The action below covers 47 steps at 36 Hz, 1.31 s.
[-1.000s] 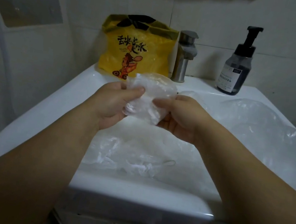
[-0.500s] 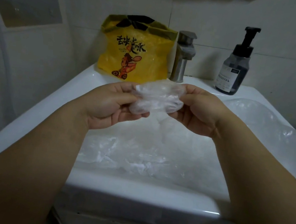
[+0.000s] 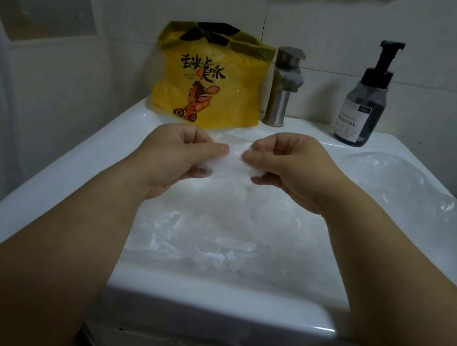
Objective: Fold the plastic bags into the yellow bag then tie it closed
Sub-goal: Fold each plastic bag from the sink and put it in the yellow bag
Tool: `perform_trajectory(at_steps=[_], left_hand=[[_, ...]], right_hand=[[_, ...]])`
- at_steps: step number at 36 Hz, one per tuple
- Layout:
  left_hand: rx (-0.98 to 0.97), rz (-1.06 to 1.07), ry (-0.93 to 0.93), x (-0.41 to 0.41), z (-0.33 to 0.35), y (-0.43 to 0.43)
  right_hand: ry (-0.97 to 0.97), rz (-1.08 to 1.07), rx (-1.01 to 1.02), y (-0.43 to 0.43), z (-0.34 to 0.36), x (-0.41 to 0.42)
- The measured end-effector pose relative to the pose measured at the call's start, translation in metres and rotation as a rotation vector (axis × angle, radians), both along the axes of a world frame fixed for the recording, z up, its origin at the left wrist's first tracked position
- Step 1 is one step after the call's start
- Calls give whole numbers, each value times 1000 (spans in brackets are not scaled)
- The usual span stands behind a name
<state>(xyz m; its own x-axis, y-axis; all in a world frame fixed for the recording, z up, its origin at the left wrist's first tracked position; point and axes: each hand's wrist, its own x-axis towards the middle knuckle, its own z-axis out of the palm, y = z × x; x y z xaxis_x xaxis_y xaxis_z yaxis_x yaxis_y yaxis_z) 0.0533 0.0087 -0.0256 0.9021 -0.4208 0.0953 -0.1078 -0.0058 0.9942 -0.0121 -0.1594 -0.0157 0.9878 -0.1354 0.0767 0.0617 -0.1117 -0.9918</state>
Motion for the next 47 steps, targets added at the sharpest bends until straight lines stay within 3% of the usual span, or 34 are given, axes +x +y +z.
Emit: perform_trajectory(at_steps=[5,13,18,21,24,33,37,47], left_hand=[[-98,1,6,3,1,4],[-84,-111,12,1,3,7],[-401,-41,115,8,6,3],[-189,-194,156,2,-1,-5],[-19,-339,171,-13,-9,-20],[-221,-193,211,-11,2,-20],[-437,-102,221,-7,13,-14],[-570,-24,370,1,8,-9]], right_hand=[[24,-29,26,-5,2,1],[229,150,84,-6,3,-5],[154,91,173,5,4,-4],[55,83,250,18,2,-3],[4,99,188,30,-2,-3],[-13,61,-33,31,-2,-2],[16,73,-21,26,4,-5],[23,23,156,26,1,-2]])
